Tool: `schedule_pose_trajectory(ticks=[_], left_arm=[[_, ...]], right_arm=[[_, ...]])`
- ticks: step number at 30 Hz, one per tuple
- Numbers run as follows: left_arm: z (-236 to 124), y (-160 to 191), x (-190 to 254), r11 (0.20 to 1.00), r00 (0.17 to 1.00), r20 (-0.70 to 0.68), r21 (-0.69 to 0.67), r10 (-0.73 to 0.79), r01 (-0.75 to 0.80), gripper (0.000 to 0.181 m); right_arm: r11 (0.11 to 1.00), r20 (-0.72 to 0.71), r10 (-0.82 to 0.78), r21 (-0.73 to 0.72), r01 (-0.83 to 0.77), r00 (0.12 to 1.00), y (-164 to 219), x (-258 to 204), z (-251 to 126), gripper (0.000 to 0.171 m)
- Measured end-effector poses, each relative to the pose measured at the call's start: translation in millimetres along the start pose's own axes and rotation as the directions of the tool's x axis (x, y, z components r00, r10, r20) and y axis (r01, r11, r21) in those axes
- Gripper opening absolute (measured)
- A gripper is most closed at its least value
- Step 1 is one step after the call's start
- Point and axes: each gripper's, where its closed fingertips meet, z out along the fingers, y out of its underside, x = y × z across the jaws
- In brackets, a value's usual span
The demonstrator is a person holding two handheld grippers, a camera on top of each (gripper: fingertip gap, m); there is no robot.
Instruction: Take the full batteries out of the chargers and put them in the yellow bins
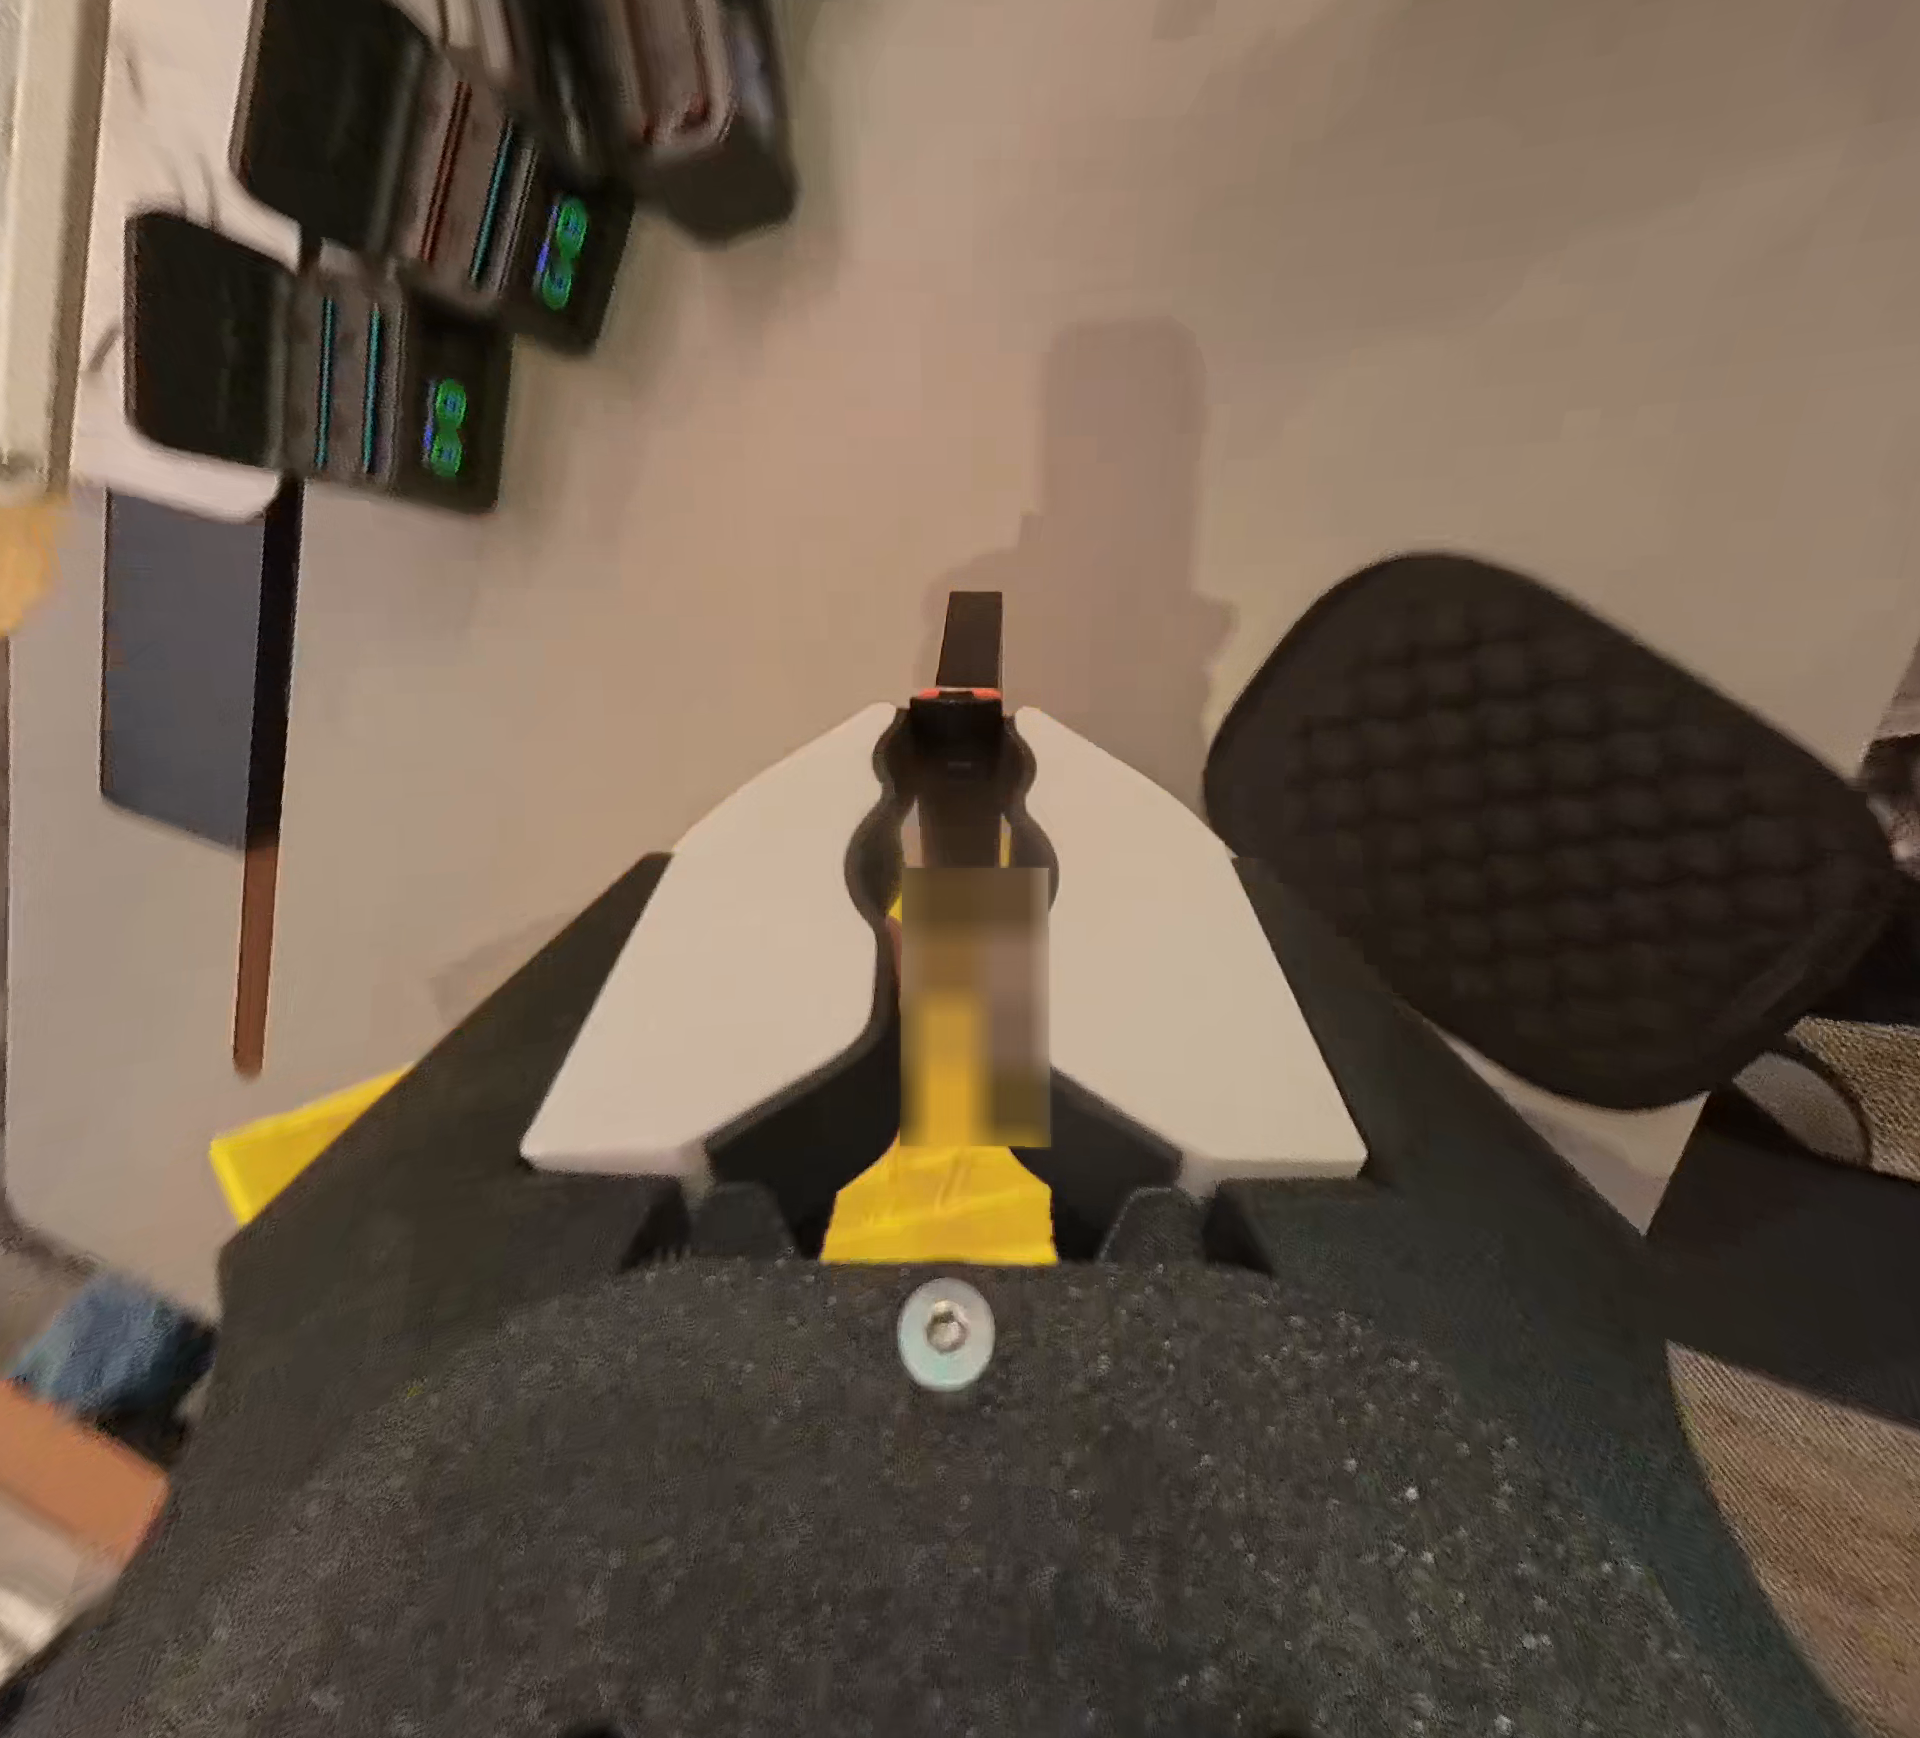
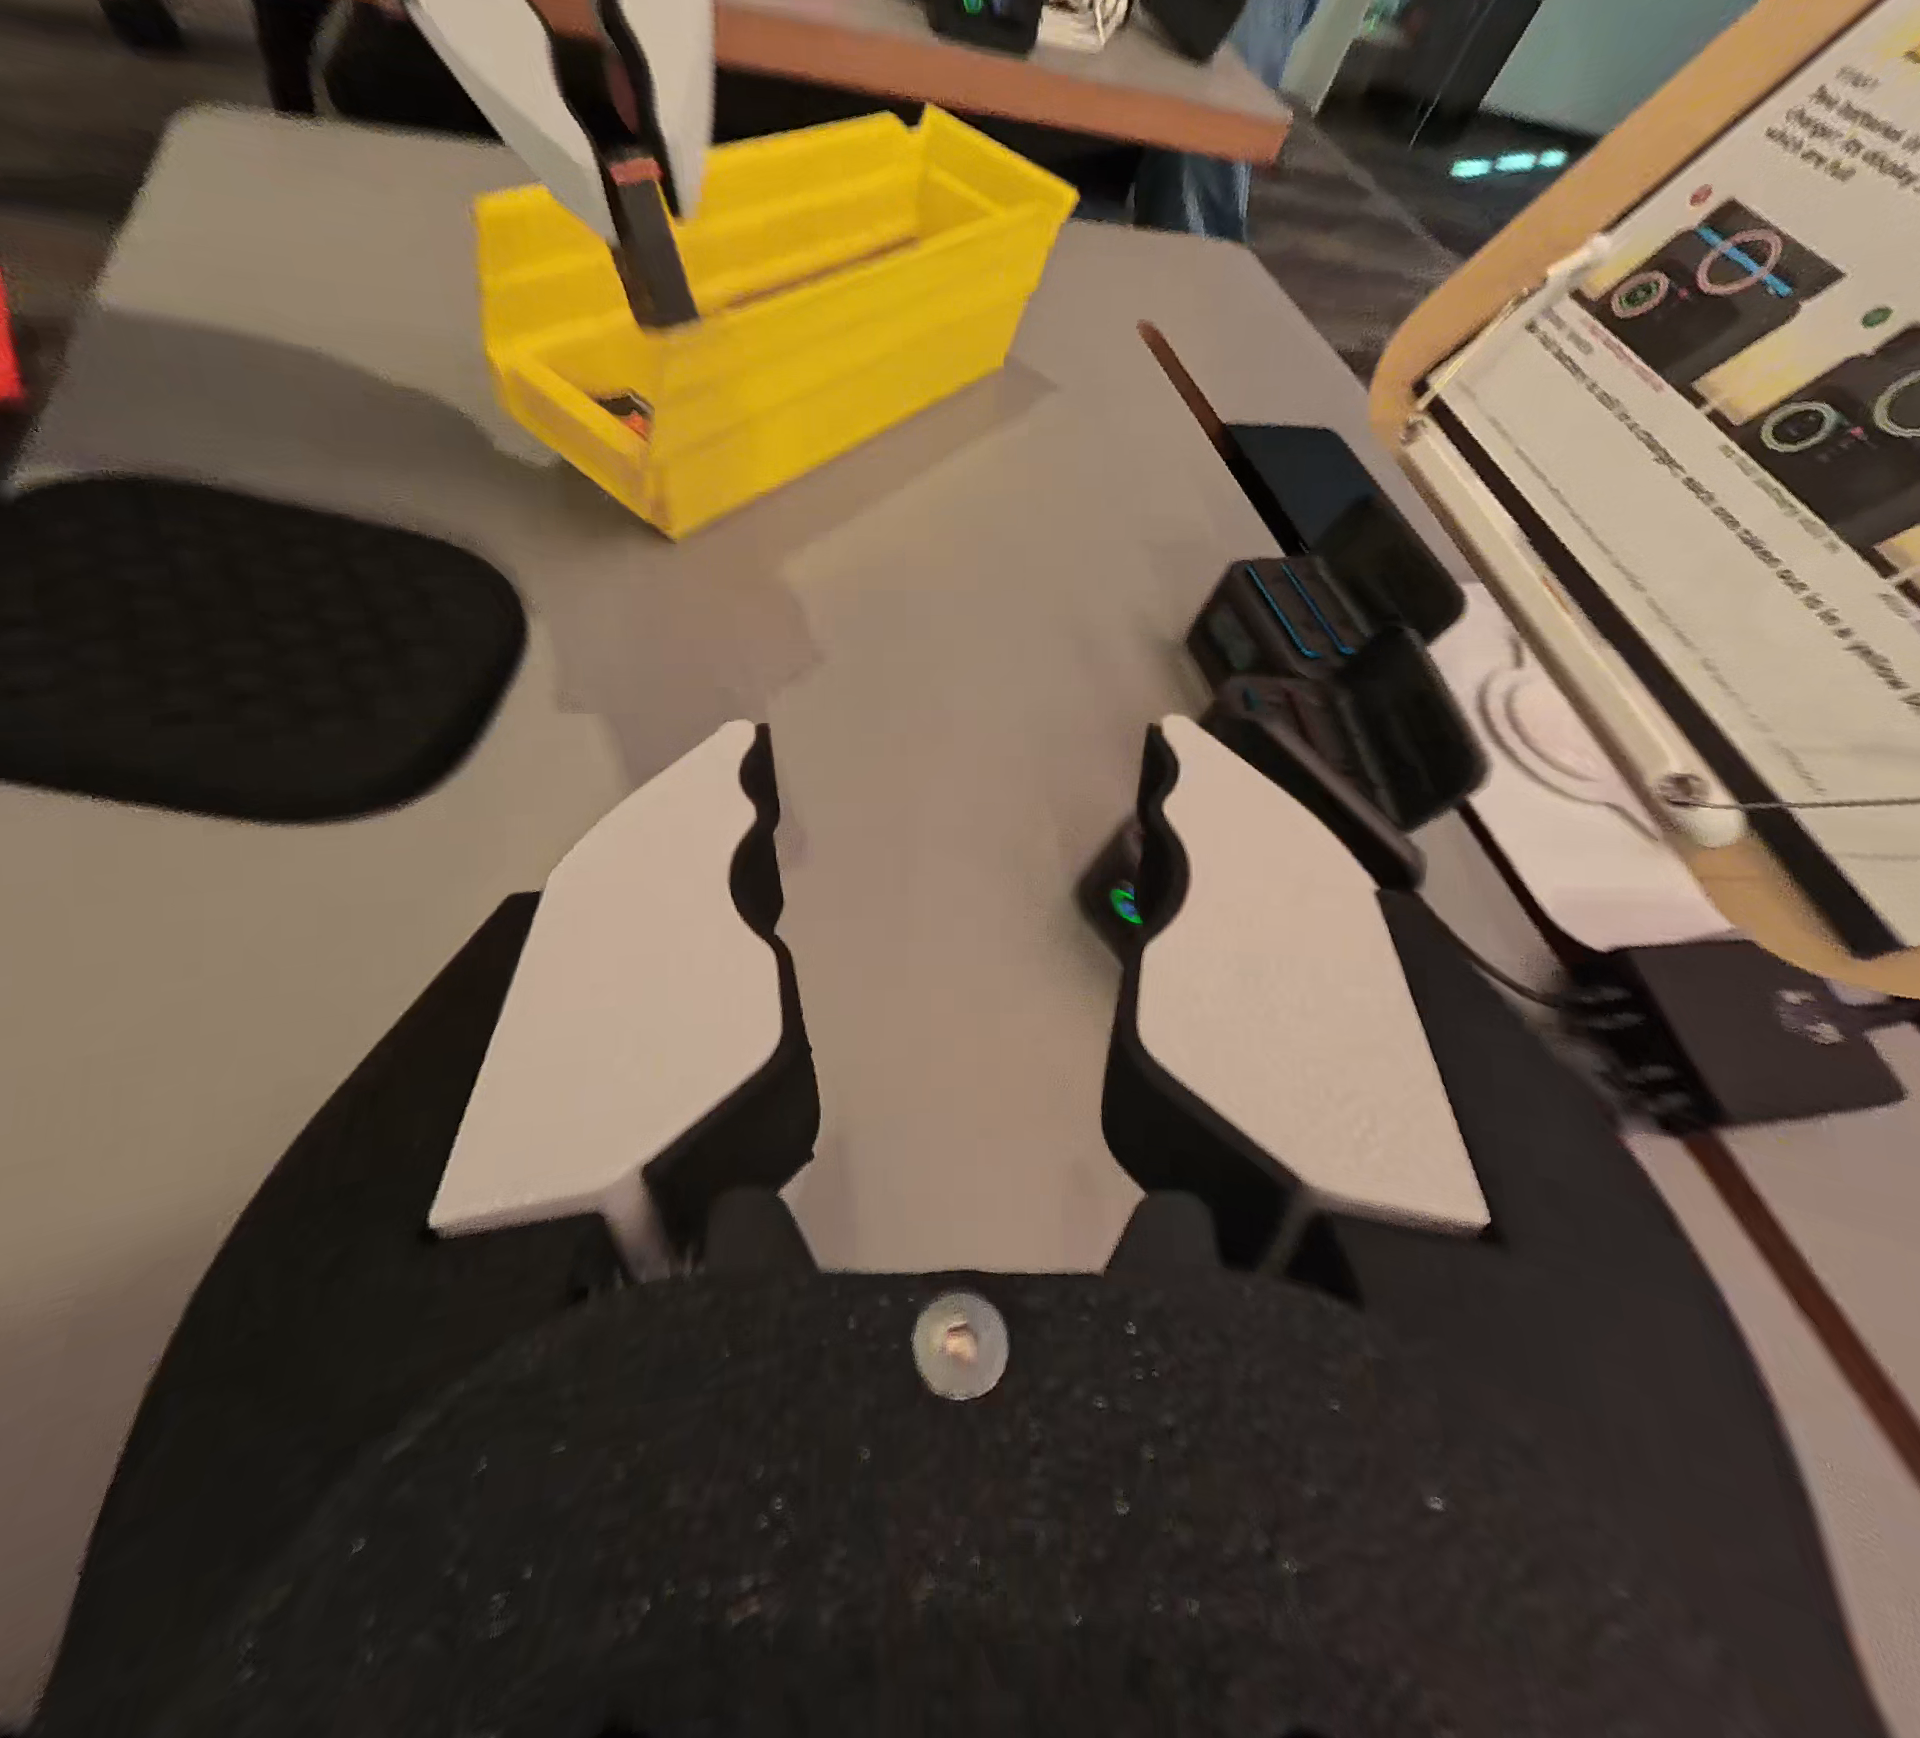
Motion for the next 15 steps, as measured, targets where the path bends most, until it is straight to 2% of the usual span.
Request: schedule_pose_trajectory(ticks=[5,13,14,15], left_arm=[[16.1,-49.3,35.0,0.987,0.994,-0.058,0.136,0.092,-0.084,0.016],[41.6,-101.1,77.8,0.944,0.976,-0.147,0.31,0.164,-0.112,0.015],[44.2,-104.9,80.7,0.94,0.974,-0.16,0.327,0.162,-0.103,0.015],[46.5,-108.3,82.1,0.934,0.973,-0.166,0.343,0.16,-0.095,0.015]], right_arm=[[0.99,0.027,0.063,0.125,-0.066,0.998,-4.0,-51.7,7.4,0.062],[0.984,0.102,0.111,0.131,-0.124,0.989,5.7,-91.9,18.9,0.054],[0.983,0.112,0.106,0.136,-0.12,0.988,7.0,-94.1,17.2,0.046],[0.982,0.134,0.1,0.145,-0.119,0.986,7.7,-97.3,14.1,0.027]])
